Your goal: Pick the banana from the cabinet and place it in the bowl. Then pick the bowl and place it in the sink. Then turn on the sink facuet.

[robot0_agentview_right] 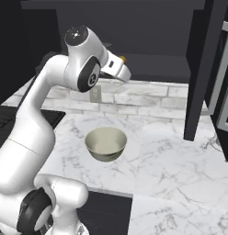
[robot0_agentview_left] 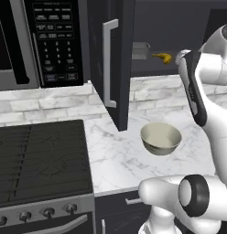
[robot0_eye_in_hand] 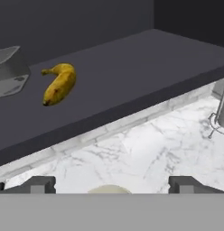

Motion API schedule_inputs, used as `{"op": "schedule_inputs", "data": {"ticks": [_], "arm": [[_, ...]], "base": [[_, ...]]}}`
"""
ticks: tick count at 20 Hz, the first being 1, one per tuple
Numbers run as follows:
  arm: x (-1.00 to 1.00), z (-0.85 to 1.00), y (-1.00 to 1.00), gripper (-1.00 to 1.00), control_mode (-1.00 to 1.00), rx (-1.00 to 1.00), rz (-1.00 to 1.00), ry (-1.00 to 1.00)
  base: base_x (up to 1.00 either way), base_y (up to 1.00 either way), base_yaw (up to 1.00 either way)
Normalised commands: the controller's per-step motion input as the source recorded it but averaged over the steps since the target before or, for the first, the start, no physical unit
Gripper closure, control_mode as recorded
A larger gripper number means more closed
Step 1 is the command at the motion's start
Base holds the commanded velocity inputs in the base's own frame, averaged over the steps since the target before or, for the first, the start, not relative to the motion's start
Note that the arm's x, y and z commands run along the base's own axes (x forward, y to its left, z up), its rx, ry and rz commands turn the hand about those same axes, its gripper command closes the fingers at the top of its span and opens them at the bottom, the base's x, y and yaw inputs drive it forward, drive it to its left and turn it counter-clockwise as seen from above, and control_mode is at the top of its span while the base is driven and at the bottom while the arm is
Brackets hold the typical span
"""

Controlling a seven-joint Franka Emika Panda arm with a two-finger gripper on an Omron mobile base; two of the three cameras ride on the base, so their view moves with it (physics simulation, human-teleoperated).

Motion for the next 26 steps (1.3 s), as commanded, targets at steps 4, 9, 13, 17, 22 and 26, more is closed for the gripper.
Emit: {"op": "schedule_inputs", "data": {"ticks": [4,9,13,17,22,26], "arm": [[0.40,-0.14,0.17,-1.00,-1.00,-0.04,0.23,0.03],[0.30,0.09,0.00,-1.00,-1.00,-0.03,0.08,0.02],[0.15,0.10,0.00,-1.00,-1.00,-0.07,0.01,0.00],[0.12,0.00,0.00,-1.00,-1.00,-0.06,0.00,0.00],[0.23,-0.07,0.04,-1.00,-1.00,-0.03,0.00,0.00],[0.29,-0.06,0.18,-1.00,-1.00,0.00,0.00,0.00]], "base": [[0.00,0.00,0.00],[0.00,0.00,0.00],[0.00,0.00,0.00],[0.00,0.00,0.00],[0.00,0.00,0.00],[0.00,0.00,0.00]]}}
